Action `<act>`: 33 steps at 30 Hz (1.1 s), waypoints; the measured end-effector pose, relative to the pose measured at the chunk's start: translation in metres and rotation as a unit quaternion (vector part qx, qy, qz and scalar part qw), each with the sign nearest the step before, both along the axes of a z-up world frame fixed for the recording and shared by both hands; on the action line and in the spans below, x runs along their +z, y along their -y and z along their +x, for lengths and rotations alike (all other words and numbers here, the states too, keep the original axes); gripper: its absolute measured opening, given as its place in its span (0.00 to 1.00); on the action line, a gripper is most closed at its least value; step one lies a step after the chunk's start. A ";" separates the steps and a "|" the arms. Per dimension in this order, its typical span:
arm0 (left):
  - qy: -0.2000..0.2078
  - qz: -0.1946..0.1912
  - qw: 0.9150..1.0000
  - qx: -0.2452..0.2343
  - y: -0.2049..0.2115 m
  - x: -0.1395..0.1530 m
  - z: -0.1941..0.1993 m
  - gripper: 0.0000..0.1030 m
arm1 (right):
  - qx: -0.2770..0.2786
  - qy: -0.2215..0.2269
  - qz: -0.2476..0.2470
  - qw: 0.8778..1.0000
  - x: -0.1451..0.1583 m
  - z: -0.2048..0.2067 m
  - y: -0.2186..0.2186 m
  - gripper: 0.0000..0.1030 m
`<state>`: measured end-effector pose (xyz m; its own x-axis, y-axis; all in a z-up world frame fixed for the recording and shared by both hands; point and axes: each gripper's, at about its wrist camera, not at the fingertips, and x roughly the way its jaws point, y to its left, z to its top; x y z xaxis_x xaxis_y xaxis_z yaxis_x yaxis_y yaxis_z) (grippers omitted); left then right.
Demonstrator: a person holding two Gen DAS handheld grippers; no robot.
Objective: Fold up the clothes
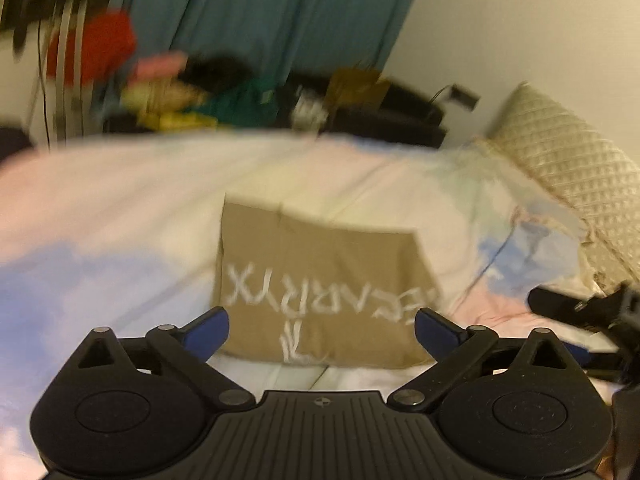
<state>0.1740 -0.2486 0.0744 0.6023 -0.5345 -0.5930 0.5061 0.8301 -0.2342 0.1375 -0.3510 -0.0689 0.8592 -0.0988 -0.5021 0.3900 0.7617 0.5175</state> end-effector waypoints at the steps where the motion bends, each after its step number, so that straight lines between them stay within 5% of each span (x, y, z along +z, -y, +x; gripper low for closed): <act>1: 0.021 0.001 1.000 -0.001 -0.002 0.016 -0.013 1.00 | 0.004 0.008 -0.022 1.000 0.014 -0.010 -0.008 1.00; 7: 0.103 0.006 0.995 -0.001 -0.023 0.078 -0.091 1.00 | 0.009 0.043 -0.113 0.993 0.070 -0.065 -0.051 1.00; 15: 0.151 -0.020 0.988 -0.014 -0.060 0.111 -0.174 0.99 | 0.015 0.081 -0.177 0.981 0.081 -0.123 -0.091 1.00; 23: 0.177 -0.030 0.984 0.002 -0.099 0.099 -0.219 0.98 | 0.009 0.103 -0.208 0.973 0.045 -0.151 -0.111 1.00; 33: 0.162 -0.040 0.986 0.021 -0.124 0.067 -0.221 0.96 | 0.013 0.090 -0.238 0.967 0.019 -0.146 -0.141 1.00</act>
